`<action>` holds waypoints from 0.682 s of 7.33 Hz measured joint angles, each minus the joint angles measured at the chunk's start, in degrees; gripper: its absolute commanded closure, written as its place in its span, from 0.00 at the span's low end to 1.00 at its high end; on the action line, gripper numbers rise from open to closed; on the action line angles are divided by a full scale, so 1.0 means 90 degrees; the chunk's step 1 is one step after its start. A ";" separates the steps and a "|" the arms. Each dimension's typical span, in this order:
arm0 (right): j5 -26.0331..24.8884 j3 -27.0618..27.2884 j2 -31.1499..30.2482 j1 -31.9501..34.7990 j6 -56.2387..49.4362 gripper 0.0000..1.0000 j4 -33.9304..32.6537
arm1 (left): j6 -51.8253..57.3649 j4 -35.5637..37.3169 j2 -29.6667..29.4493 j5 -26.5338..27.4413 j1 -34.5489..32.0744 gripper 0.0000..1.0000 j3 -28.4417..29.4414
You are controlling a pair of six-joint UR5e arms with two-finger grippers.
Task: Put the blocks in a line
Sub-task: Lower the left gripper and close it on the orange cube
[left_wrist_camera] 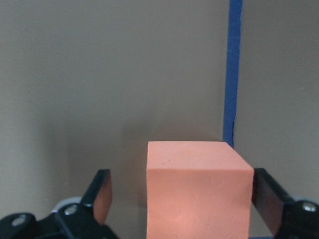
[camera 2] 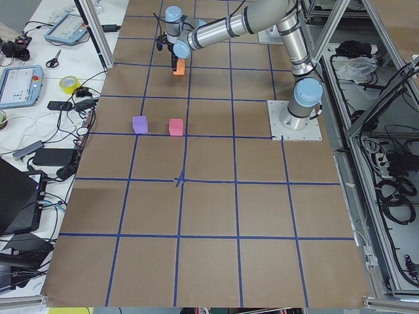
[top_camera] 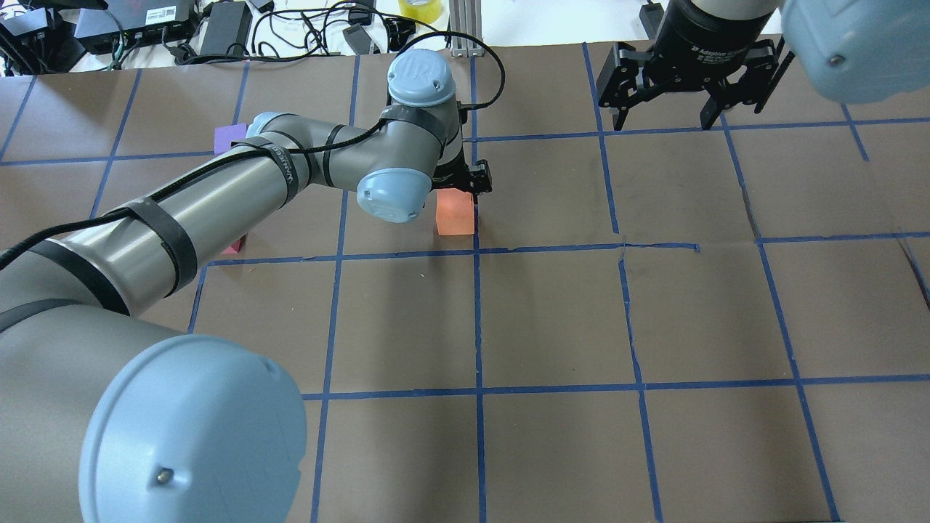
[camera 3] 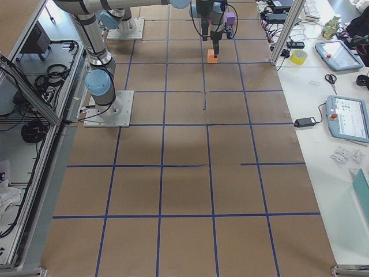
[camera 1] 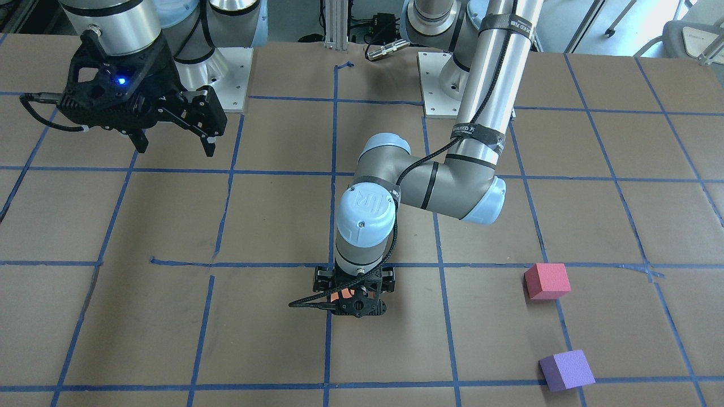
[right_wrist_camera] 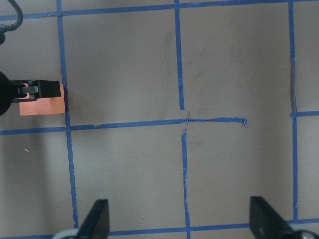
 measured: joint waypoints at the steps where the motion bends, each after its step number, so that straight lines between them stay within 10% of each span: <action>1: 0.0000 0.0015 -0.0006 0.0000 0.0000 0.00 -0.0008 | -0.0102 0.0013 -0.0044 -0.0004 -0.0002 0.48 -0.0006; 2: -0.0001 0.0019 -0.0009 -0.0001 0.0000 0.00 -0.0011 | -0.0212 0.0025 -0.0065 -0.0006 -0.0002 0.65 -0.0008; 5: 0.0003 0.0023 -0.0005 -0.0007 0.0001 0.00 -0.0013 | -0.0130 0.0047 0.0113 0.0026 0.0017 0.67 0.0080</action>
